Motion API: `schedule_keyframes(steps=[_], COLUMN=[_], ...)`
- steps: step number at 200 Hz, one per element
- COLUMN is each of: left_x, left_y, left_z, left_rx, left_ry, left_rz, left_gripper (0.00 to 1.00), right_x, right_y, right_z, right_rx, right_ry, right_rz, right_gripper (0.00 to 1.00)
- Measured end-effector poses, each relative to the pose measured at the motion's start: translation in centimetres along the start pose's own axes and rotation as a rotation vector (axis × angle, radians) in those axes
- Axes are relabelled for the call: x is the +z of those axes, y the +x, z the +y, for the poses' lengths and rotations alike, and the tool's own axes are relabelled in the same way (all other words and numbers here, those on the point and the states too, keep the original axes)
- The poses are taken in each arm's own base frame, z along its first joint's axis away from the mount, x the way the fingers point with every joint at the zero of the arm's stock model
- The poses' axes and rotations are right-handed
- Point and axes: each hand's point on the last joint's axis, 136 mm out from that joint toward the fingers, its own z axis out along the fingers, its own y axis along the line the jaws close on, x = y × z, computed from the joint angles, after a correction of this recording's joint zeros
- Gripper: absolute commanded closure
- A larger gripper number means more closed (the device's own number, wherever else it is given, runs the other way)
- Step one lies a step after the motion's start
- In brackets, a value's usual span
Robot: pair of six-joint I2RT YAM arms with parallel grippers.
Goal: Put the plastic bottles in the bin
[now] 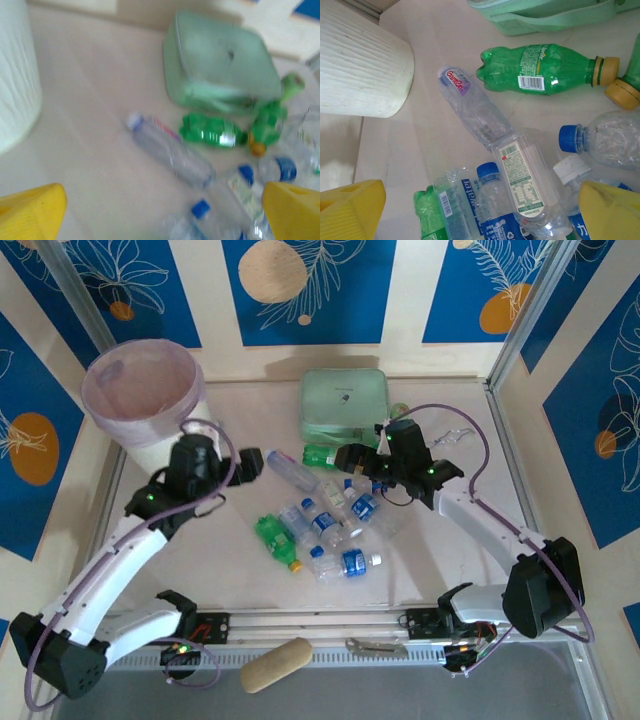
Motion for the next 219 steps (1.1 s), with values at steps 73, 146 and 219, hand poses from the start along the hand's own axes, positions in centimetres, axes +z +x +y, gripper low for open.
schedule_keyframes(steps=[73,146,219], left_x=[0.3,2.7,4.8], left_y=[13.4,20.7,22.3], left_z=[-0.9,-0.2,-0.2], left_rx=[0.002,0.039,0.025], left_ry=[-0.108,-0.242,-0.270], left_rz=[0.279,0.435,0.447], left_gripper=[0.01,0.01,0.00], right_x=[0.4,0.0,-0.4], right_y=[0.5,0.3,-0.1], right_z=[-1.6,-2.0,-1.9], right_rx=[0.051,0.064,0.066], right_ry=[0.030,0.032,0.027], right_rz=[0.002,-0.009,-0.024], right_gripper=[0.01,0.01,0.01])
